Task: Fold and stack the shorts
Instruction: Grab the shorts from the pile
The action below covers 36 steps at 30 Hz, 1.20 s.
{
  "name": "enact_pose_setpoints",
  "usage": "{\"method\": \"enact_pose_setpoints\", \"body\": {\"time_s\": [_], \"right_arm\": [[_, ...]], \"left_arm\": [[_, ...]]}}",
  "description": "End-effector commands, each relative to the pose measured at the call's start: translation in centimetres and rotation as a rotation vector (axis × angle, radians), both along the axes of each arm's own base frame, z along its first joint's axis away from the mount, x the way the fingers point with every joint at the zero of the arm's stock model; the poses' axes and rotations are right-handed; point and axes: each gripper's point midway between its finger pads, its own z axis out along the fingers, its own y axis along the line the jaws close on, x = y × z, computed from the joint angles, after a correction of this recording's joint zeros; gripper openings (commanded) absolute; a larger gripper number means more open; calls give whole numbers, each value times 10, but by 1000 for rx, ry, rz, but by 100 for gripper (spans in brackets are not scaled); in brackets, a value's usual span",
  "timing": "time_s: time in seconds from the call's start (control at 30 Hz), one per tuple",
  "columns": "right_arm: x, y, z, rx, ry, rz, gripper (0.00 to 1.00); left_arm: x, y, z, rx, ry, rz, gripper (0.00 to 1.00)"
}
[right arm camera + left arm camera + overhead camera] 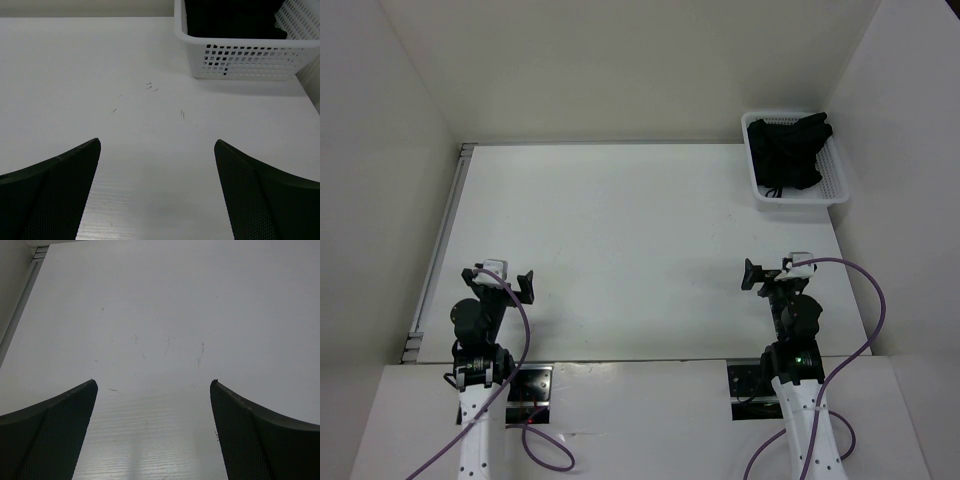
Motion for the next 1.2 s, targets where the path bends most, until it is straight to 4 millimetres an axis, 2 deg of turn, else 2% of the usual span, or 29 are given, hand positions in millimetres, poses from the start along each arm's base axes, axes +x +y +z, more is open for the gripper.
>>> {"method": "enact_pose_setpoints", "body": {"time_s": [0.0, 0.13, 0.17, 0.2, 0.23, 0.27, 0.3, 0.33, 0.37, 0.4, 0.43, 0.47, 0.53, 0.57, 0.67, 0.7, 0.73, 0.77, 0.83, 0.87, 0.9, 0.93, 0.97, 1.0, 1.03, 1.07, 1.1, 1.13, 1.17], "right_arm": [[2, -1, -6, 15, -13, -10, 99], [2, 4, -6, -11, -13, 24, 99], [2, 9, -1, -35, -25, 57, 99], [-2, 32, -4, -83, -20, 201, 99], [-5, 44, 7, -333, -82, 323, 99], [-12, 59, 0, -409, -73, 442, 100], [-28, 88, -2, -518, -125, 651, 99], [-33, 94, 4, -700, -208, 723, 99], [-44, 101, -15, -837, -211, 832, 100], [-52, 108, -25, -1017, -286, 923, 98], [-47, 105, -18, -1063, -312, 887, 100], [-37, 100, -4, -1197, -389, 820, 100], [-23, 83, -6, -1389, -394, 722, 100], [-17, 80, 7, -1510, -460, 655, 100], [-13, 78, 19, -1625, -516, 594, 100], [-16, 81, 42, -1641, -586, 557, 99], [-20, 87, 52, -1643, -642, 556, 99], [-23, 90, 64, -1651, -688, 539, 99], [-31, 97, 97, -1687, -826, 458, 99], [-37, 102, 106, -1683, -883, 453, 99], [-43, 104, 122, -1679, -933, 424, 99], [-47, 106, 131, -1668, -954, 423, 99], [-57, 109, 149, -1655, -991, 423, 99], [-61, 110, 157, -1591, -990, 443, 99], [-58, 110, 160, -1570, -972, 462, 99], [-64, 111, 179, -1577, -1001, 452, 99], [-62, 112, 187, -1558, -990, 464, 99], [-49, 112, 187, -1516, -940, 514, 99], [-47, 109, 213, -1505, -932, 492, 99]], "left_arm": [[2, 0, 2, 11, -35, 0, 100], [2, 0, 2, 11, -35, 0, 100], [2, 0, 2, 11, -35, 0, 100], [2, 0, 2, 11, -35, 0, 100], [2, 0, 2, 11, -35, 0, 100], [2, 0, 2, 11, -35, 0, 100], [2, 0, 2, 11, -35, 0, 100], [2, -1, 2, 10, -35, -9, 100], [1, -3, 2, 9, -35, -20, 100], [0, -9, 5, 7, -36, -52, 100], [-3, -27, 7, -1, -36, -154, 100], [-10, -45, 6, -15, -19, -257, 100], [-20, -66, 11, -29, -11, -380, 100], [-23, -72, 11, -33, -12, -421, 100], [-29, -88, 31, -6, -87, -528, 100], [-38, -98, 24, -27, -55, -596, 100], [-49, -107, 16, -66, 6, -650, 100], [-50, -105, 14, -77, 27, -634, 100], [-36, -95, 35, -13, -77, -572, 100], [-26, -84, 69, 59, -217, -508, 100], [-23, -80, 82, 83, -270, -481, 100], [-24, -78, 106, 125, -363, -465, 100], [-24, -78, 113, 132, -379, -465, 100], [-30, -82, 129, 151, -413, -482, 100], [-32, -85, 125, 135, -375, -504, 100], [-36, -94, 125, 131, -359, -561, 100], [-37, -96, 126, 132, -357, -574, 100], [-37, -95, 131, 142, -377, -573, 100], [-33, -95, 134, 140, -372, -573, 100]]}}
